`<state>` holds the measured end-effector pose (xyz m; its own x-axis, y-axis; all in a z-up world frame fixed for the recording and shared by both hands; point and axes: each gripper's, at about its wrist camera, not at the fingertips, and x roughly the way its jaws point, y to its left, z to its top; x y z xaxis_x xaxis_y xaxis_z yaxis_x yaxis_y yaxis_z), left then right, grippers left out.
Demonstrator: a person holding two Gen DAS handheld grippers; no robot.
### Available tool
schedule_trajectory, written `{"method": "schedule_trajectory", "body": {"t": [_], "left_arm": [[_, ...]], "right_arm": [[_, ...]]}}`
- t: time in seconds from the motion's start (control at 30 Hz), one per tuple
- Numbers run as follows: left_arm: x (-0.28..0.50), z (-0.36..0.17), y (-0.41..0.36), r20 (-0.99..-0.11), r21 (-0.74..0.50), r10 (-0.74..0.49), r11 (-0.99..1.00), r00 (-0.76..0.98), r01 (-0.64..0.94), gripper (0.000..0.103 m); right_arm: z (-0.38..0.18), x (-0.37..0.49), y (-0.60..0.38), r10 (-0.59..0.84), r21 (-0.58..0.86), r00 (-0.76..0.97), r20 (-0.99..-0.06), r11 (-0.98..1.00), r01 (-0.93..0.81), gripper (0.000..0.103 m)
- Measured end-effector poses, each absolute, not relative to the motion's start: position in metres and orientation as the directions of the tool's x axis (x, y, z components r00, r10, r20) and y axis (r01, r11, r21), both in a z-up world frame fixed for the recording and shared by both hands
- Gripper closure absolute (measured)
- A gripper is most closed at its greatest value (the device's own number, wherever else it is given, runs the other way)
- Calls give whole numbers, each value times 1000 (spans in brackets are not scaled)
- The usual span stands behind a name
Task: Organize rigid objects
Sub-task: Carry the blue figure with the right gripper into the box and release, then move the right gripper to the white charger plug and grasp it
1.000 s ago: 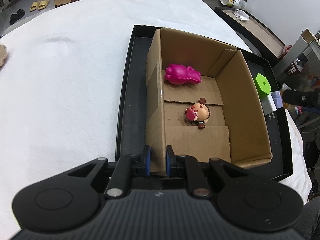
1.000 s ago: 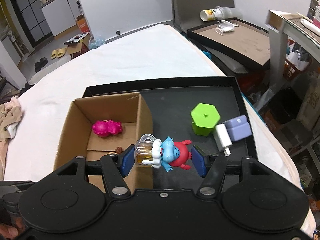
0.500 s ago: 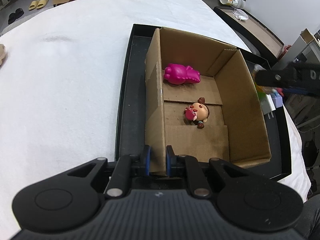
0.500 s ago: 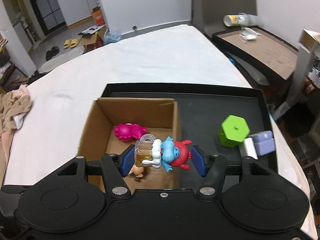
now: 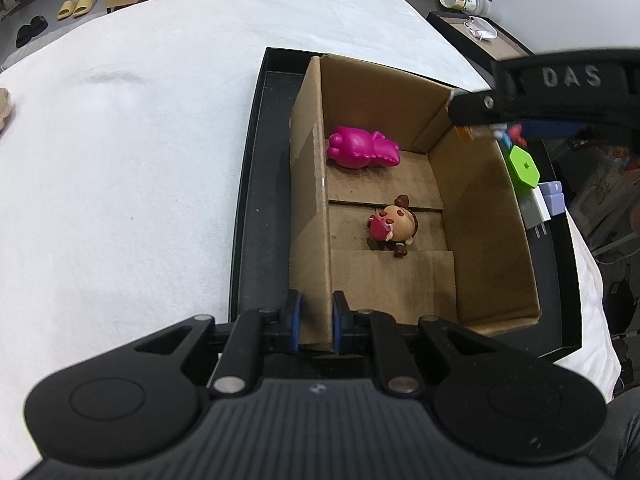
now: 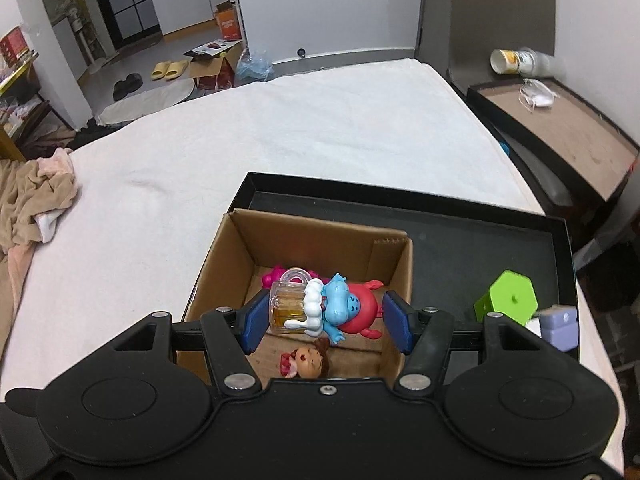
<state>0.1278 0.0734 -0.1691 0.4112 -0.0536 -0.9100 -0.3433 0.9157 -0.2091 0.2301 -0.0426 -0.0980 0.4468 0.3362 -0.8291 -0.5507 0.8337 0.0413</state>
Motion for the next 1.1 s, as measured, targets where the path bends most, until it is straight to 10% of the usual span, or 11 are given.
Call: {"method": "schedule_trajectory", "body": {"t": [1.1], "left_arm": [[130, -167, 69, -916, -183, -27, 916, 400, -358, 89]], "right_arm": [[-88, 241, -153, 265, 56, 535, -802, 926, -374, 25]]}}
